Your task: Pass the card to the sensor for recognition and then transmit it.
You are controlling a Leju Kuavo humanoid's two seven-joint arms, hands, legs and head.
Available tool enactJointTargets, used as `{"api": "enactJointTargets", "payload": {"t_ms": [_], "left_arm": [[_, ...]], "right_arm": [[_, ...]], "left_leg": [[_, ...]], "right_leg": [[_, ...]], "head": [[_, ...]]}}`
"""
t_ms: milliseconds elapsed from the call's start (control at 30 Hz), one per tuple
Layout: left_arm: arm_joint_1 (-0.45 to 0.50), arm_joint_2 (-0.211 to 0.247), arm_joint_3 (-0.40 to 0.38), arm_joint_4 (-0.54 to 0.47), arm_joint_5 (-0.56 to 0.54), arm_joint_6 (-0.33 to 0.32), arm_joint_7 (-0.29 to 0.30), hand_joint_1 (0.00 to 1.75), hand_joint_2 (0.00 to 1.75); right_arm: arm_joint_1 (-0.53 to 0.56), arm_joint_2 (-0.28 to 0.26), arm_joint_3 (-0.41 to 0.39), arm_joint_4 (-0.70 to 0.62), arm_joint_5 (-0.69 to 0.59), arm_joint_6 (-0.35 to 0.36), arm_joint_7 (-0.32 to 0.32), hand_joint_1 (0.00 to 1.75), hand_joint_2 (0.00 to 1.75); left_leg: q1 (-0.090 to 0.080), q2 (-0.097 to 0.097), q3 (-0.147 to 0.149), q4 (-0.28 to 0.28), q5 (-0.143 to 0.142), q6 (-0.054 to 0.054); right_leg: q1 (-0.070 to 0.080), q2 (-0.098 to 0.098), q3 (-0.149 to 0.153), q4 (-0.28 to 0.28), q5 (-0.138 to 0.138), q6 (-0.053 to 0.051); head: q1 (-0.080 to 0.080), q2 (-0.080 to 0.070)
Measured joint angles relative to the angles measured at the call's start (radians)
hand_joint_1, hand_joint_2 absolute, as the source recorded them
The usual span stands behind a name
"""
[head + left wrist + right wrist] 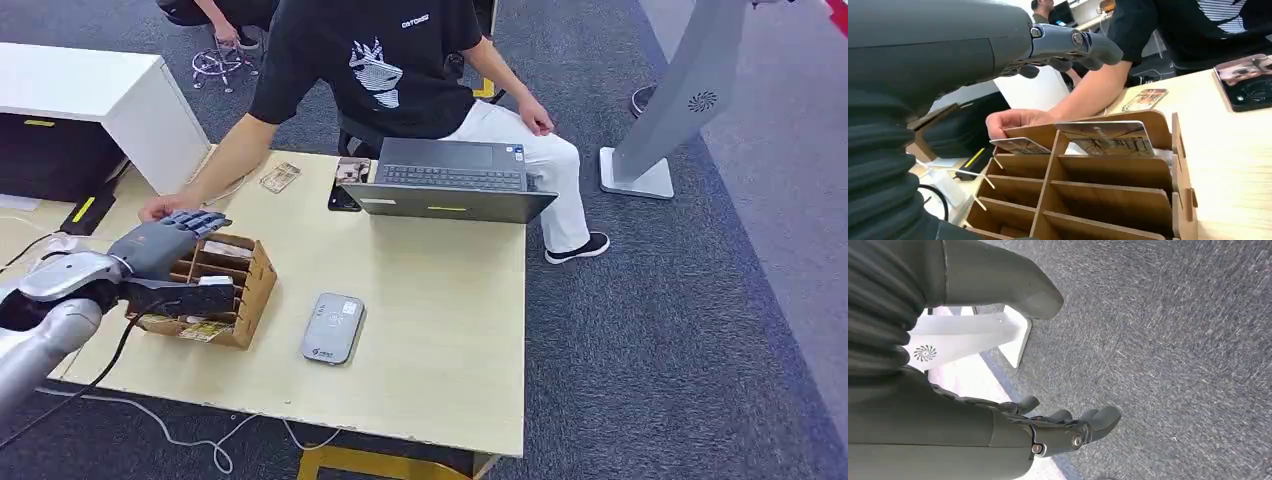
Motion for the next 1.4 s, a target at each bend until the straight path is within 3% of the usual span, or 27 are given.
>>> {"api": "enactJointTargets", "payload": {"t_ms": [267,467,633,1133,1267,1400], "left_arm": [[-0.001,-0.029,0.0,0.034,-0.021,0.016,-0.005,0.0,1.75],[-0.024,-0.102,0.0,0.132,-0.082,0.079,-0.011,0.0,1.75],[-0.031,-0.136,0.0,0.174,-0.089,0.085,-0.013,0.0,1.75],[-0.041,-0.175,0.002,0.217,-0.108,0.12,-0.028,0.0,1.75],[-0.071,-0.238,0.004,0.286,-0.128,0.159,-0.044,0.0,1.75],[-0.079,-0.251,0.004,0.303,-0.129,0.159,-0.044,0.0,1.75]], "right_arm": [[-0.018,0.0,0.015,0.003,-0.006,0.0,-0.002,0.0,1.75],[-0.046,0.0,0.042,0.007,-0.023,0.0,-0.013,0.0,1.75],[-0.054,0.0,0.051,0.01,-0.023,0.0,-0.016,0.0,1.75],[-0.06,0.0,0.062,0.013,-0.023,0.0,-0.022,0.0,1.75],[-0.066,0.0,0.068,0.016,-0.034,0.0,-0.035,0.0,1.75],[-0.066,0.0,0.068,0.016,-0.037,0.0,-0.037,0.0,1.75]], "left_leg": [[0.0,0.0,0.0,0.0,0.0,0.0],[0.0,0.0,0.0,0.0,0.0,0.0],[0.0,0.0,0.0,0.0,0.0,0.0],[0.0,0.0,0.0,0.0,0.0,0.0],[0.0,-0.001,0.001,0.0,0.0,0.0],[0.0,-0.001,0.001,0.0,0.0,0.0]], "right_leg": [[0.0,0.0,0.0,0.0,0.0,0.0],[0.0,0.0,0.0,0.0,0.0,0.0],[0.0,0.0,0.0,0.0,0.0,0.0],[0.0,0.0,0.0,0.0,0.0,0.0],[0.0,-0.001,0.001,0.0,0.0,0.0],[0.0,-0.001,0.001,0.0,0.001,0.0]], "head": [[0.0,0.0],[0.0,0.0],[0.0,0.0],[0.0,0.0],[0.0,0.0],[0.0,0.0]]}}
